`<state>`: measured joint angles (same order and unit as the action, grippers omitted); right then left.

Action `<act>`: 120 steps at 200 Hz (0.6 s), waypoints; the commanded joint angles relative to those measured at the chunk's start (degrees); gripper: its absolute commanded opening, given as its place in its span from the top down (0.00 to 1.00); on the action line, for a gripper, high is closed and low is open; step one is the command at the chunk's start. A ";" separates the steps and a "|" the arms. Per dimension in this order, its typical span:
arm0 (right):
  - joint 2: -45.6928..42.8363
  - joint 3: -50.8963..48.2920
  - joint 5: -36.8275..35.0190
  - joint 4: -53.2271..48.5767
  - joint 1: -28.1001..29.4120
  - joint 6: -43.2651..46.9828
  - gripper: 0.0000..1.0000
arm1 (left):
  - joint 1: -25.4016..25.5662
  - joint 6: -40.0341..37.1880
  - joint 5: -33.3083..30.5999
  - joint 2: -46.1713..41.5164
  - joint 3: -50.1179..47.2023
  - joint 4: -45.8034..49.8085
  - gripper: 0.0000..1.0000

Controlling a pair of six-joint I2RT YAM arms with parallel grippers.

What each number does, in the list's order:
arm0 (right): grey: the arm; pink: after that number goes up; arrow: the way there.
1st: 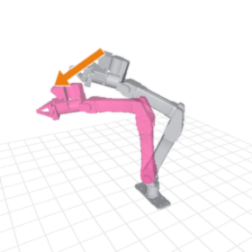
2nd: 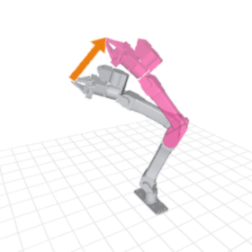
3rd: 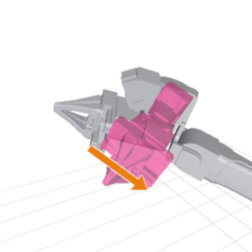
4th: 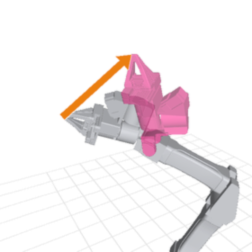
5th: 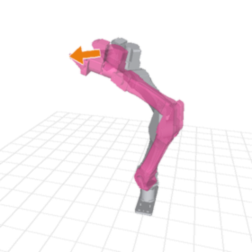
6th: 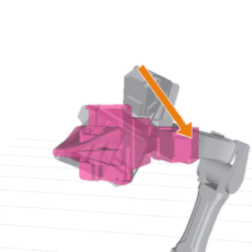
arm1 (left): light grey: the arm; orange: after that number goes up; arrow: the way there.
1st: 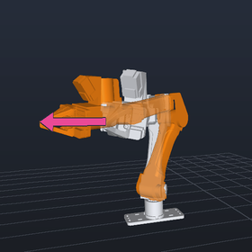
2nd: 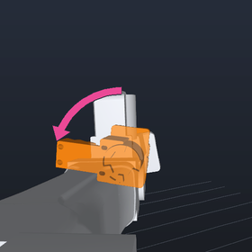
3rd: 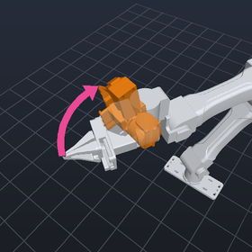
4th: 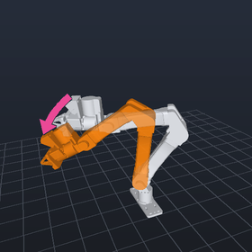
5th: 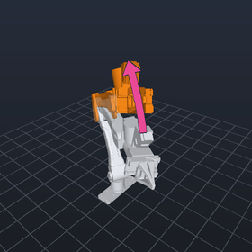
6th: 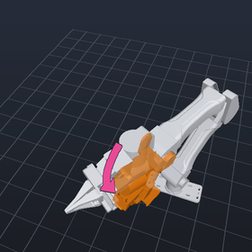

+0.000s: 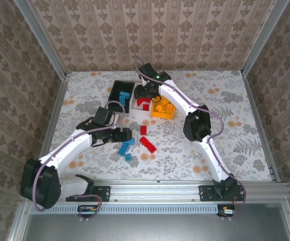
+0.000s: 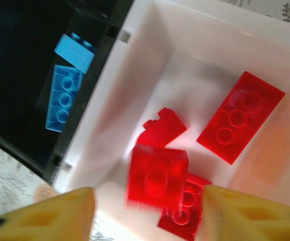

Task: Sort the legos into containers by color

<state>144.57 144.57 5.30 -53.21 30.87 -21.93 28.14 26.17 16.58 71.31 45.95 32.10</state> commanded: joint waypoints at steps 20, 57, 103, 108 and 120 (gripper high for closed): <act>-4.00 2.47 3.02 -2.71 -0.55 0.82 0.26 | 4.99 -0.23 -1.56 6.56 7.13 -1.03 0.11; -19.93 -13.31 2.44 2.85 -0.51 0.35 0.24 | 7.32 -1.57 -2.79 13.21 12.41 -0.37 0.10; -46.01 -46.13 -2.80 9.46 -1.95 -0.01 0.22 | 8.67 -3.51 -2.96 19.61 17.45 0.55 0.12; -48.51 -49.63 -3.19 9.92 -2.19 -0.23 0.22 | 8.81 -3.72 -3.03 20.25 17.88 0.68 0.12; -54.47 -57.98 -4.13 10.61 -2.95 -0.60 0.22 | 9.04 -4.22 -3.37 21.50 18.89 1.08 0.14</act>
<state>98.10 99.57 4.69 -44.42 29.54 -22.22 36.38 24.36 14.20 90.85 62.06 31.33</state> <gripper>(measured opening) 0.781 0.875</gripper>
